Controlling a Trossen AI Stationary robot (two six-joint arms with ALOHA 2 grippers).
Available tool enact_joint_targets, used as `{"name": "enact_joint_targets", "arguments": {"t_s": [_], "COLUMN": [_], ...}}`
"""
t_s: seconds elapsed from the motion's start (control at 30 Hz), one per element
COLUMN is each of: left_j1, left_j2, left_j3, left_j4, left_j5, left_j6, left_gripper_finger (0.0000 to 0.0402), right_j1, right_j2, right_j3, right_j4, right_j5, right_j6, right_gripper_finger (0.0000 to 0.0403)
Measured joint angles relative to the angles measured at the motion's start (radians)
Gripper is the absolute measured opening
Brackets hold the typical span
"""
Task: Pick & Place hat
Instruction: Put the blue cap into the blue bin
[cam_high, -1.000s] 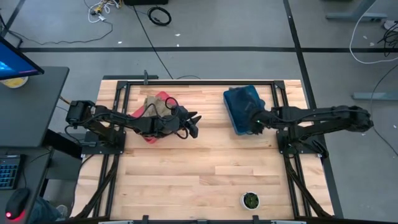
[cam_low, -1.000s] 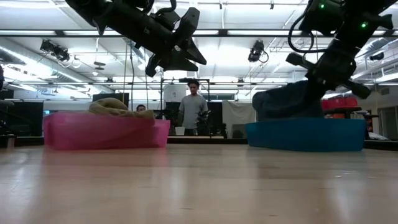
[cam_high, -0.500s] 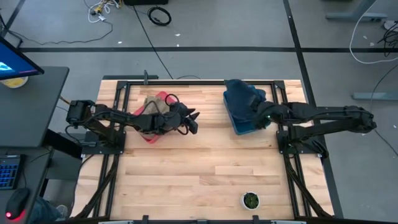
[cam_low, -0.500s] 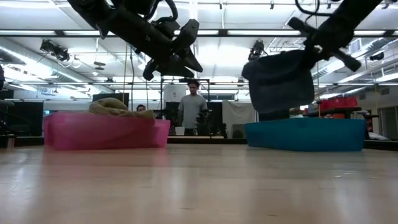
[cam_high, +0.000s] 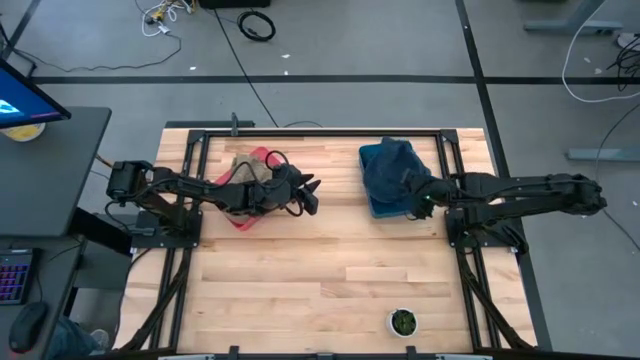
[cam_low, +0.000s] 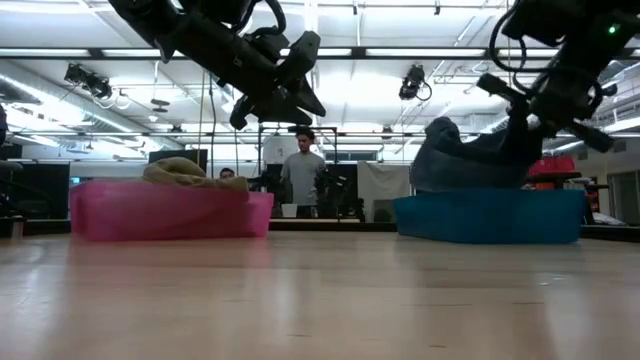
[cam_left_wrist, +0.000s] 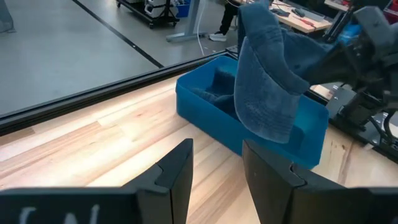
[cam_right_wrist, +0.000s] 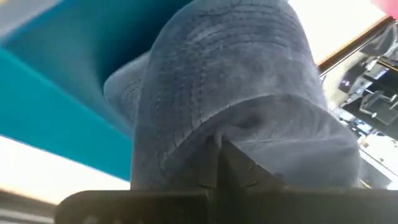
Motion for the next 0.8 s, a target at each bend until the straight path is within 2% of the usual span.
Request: {"name": "enact_joint_targets", "arguments": {"t_s": [0.27,0.37,0.6,0.7,0.8], "left_j1": [0.0,0.0,0.0,0.0,0.0], "left_j2": [0.0,0.0,0.0,0.0,0.0], "left_j3": [0.0,0.0,0.0,0.0,0.0], "left_j4": [0.0,0.0,0.0,0.0,0.0], "left_j5": [0.0,0.0,0.0,0.0,0.0], "left_j6": [0.001,0.001,0.001,0.001,0.0], "left_gripper_finger": [0.0142,0.0142,0.0142,0.0142,0.0142], "right_j1": [-0.03,-0.028,-0.029,-0.029,-0.03], "right_j2": [-0.002,-0.01,-0.018,-0.017,-0.014], "right_j3": [-0.032,0.003,0.093,0.087,0.048], "right_j4": [0.022,0.016,-0.112,-0.117,-0.117], "right_j5": [0.017,0.013,-0.07,-0.182,-0.203], "right_j6": [-0.041,-0.06,-0.027,0.023,0.025], "right_gripper_finger": [0.0005,0.0004,0.0002,0.0002,0.0002]}}
